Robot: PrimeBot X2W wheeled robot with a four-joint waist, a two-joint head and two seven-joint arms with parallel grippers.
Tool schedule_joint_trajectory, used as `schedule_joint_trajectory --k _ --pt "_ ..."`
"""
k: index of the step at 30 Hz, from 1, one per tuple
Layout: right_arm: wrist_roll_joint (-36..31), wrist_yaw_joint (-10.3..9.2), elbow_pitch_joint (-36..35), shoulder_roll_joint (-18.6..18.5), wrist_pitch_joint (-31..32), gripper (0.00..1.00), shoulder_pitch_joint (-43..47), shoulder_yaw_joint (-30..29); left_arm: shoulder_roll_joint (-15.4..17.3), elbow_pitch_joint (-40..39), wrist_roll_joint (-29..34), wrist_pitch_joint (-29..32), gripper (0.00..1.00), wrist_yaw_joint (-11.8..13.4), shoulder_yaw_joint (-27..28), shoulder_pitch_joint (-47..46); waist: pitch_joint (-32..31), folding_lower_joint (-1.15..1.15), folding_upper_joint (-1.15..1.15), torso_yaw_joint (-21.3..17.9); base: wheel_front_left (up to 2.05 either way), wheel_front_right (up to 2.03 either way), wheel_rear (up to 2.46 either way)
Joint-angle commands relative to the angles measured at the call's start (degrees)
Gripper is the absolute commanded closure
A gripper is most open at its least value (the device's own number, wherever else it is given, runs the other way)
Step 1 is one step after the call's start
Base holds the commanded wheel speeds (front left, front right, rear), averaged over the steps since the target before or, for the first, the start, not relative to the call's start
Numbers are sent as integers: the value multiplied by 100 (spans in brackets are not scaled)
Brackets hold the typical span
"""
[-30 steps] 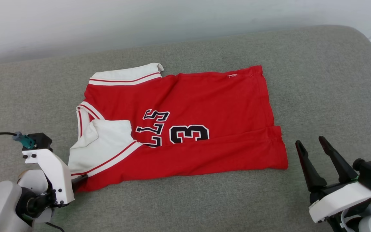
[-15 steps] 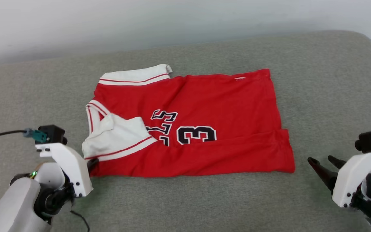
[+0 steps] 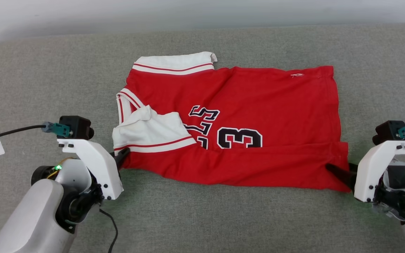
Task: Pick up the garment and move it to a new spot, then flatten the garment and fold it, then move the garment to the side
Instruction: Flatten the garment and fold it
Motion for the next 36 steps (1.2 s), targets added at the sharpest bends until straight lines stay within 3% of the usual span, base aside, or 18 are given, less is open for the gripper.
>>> schedule_joint_trajectory --k 1,2,3,12,20,27,36 --pt "95 -2 200 120 98 27 69 109 -54 -17 -23 -39 100 4 -8 -35 37 -1 0 40 0 0 0" --pt "129 -2 265 174 127 67 52 159 -79 -15 -80 -54 100 -21 14 -13 42 -1 0 43 0 0 0" --pt "135 -1 300 181 145 100 33 220 -91 -2 -116 -54 100 -29 37 11 41 -1 0 42 0 0 0" --pt "266 -1 177 -72 -36 100 -123 452 -112 114 -274 -199 100 -23 140 277 -302 -1 0 -33 0 0 0" --pt "391 -1 -38 -184 -165 100 138 831 -68 93 -519 -226 100 60 254 861 -1051 -1 0 -75 0 0 0" --pt "451 -1 -131 -265 -160 100 569 950 104 -297 -648 -245 100 335 378 1698 -1591 -1 0 -7 0 0 0" --pt "515 -2 -183 -362 10 100 1155 733 249 -722 -822 -147 100 594 439 2584 -1760 -1 0 103 0 0 0"
